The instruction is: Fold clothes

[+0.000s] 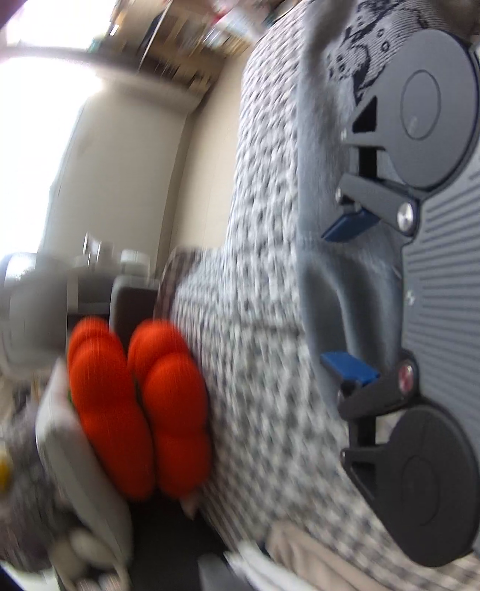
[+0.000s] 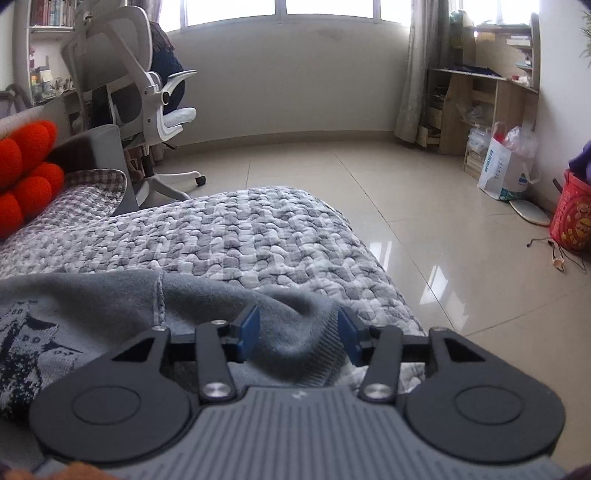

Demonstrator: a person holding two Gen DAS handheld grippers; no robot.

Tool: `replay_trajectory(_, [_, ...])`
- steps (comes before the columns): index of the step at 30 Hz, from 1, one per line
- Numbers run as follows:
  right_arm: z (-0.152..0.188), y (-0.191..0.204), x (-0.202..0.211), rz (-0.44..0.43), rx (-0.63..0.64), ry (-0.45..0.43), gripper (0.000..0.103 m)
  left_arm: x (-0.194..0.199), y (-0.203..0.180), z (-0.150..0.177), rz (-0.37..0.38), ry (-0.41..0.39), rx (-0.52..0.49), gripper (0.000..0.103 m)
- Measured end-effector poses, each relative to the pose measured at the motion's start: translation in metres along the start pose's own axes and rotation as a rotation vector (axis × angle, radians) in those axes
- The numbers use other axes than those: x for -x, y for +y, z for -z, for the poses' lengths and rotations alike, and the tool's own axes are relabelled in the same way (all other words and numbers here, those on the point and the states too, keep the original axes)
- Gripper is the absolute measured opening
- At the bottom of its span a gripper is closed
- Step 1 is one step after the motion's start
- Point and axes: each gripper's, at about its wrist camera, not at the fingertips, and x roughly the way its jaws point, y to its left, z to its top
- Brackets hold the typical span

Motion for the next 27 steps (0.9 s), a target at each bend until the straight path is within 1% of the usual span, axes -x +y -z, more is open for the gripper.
replay_trajectory(3, [-0.003,0.005,-0.005,-0.065,0.032,0.003,0.051,-0.019,-0.008,-0.007,0.059,0.0,-0.065,0.083])
replay_trajectory(5, [-0.004,0.01,-0.012,-0.117,0.043,0.009,0.051,-0.031,-0.011,-0.012,0.086,0.004,-0.097,0.083])
replay_trajectory(9, [-0.006,0.02,-0.028,-0.21,0.078,0.011,0.052,-0.052,-0.014,-0.02,0.114,0.009,-0.155,0.084])
replay_trajectory(13, [-0.012,0.029,-0.044,-0.283,0.138,0.004,0.053,-0.066,-0.01,-0.025,0.179,0.031,-0.169,0.084])
replay_trajectory(17, [-0.022,0.034,-0.059,-0.351,0.178,0.0,0.054,-0.075,-0.007,-0.024,0.231,0.073,-0.154,0.081])
replay_trajectory(19, [-0.026,0.036,-0.065,-0.411,0.168,0.02,0.054,-0.075,-0.008,-0.022,0.258,0.086,-0.15,0.074])
replay_trajectory(21, [-0.029,0.039,-0.07,-0.47,0.162,0.044,0.054,-0.074,-0.01,-0.019,0.275,0.084,-0.161,0.056])
replay_trajectory(22, [-0.03,0.042,-0.071,-0.49,0.169,0.055,0.054,-0.072,-0.013,-0.017,0.279,0.079,-0.17,0.05])
replay_trajectory(24, [-0.029,0.049,-0.072,-0.498,0.196,0.061,0.053,-0.067,-0.018,-0.015,0.283,0.059,-0.197,0.027])
replay_trajectory(25, [-0.027,0.053,-0.071,-0.497,0.214,0.062,0.043,-0.064,-0.021,-0.015,0.279,0.046,-0.212,0.022])
replay_trajectory(26, [-0.026,0.056,-0.071,-0.502,0.232,0.063,0.027,-0.06,-0.023,-0.014,0.277,0.034,-0.225,0.012])
replay_trajectory(27, [-0.025,0.058,-0.069,-0.507,0.245,0.064,0.003,-0.057,-0.024,-0.014,0.278,0.022,-0.236,0.002])
